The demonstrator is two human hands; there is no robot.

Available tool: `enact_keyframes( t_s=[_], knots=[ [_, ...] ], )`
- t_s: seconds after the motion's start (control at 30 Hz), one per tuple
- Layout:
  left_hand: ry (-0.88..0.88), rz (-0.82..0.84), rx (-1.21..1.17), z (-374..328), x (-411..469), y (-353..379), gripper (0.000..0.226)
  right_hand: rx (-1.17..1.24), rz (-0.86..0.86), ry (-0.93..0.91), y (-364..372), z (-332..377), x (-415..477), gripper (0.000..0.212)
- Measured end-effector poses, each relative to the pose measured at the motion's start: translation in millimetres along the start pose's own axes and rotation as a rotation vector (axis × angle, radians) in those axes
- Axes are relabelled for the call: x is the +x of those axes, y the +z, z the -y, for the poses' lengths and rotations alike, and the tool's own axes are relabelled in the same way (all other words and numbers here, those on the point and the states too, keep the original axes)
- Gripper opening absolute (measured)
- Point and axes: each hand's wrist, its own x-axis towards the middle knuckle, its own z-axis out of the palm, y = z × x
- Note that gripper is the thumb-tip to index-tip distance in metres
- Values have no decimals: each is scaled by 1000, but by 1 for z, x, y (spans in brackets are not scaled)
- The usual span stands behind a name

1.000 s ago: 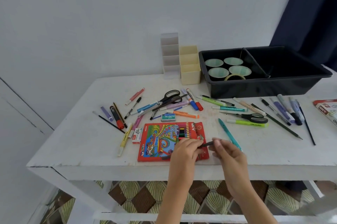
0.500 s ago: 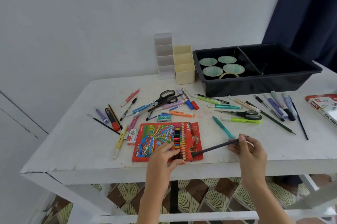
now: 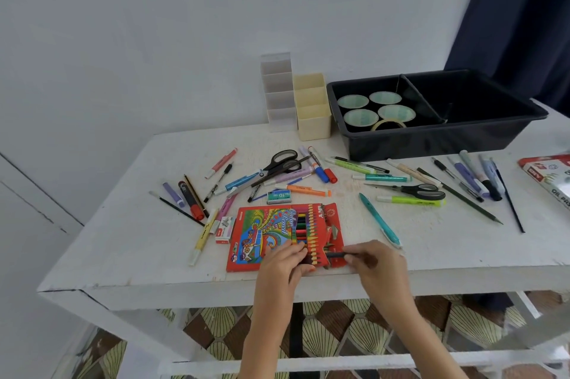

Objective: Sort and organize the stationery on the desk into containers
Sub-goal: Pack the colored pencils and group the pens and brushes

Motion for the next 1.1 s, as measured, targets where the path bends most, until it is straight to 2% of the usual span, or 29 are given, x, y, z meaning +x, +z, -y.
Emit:
enact_keyframes(
  t_s=[0.1,0.17,0.23,0.3,0.33,0.4,0.47,0.6,0.7,0.87,1.0,1.1],
  knots=[
    [-29,34,-126,3,-3,5,36,-179,-53,-206,18,0,1,18],
    [-57,53,-190,5,-3,7,38,-240,-77,-262,29,1,1,19],
    [-23,-9,-141,8,-6,11,46,-212,-89,-240,35,5,-1,23],
    [-79,-34,-202,10,-8,13,69,-122,-83,-172,37,11,-2,29],
    [-48,-43,-188,10,-7,14,72,-82,-80,-142,37,13,-3,33],
    [-2,-34,-117,10,-4,10,62,2,-88,-79,35,15,-6,41],
    [-31,-19,-100,6,-3,8,55,98,-78,-17,31,17,-8,44],
    [-101,-88,-145,-12,4,7,38,160,-63,-4,17,22,-6,37],
    [-61,-100,-154,-26,14,14,39,168,-66,-11,4,22,1,28],
    [6,-44,-206,-59,34,38,41,138,-99,37,-28,2,15,33],
    [53,-11,-187,-85,52,65,42,96,-224,65,-65,-21,36,36],
    [82,5,-197,-104,66,82,45,-38,-366,43,-98,-43,56,34]
  ],
)
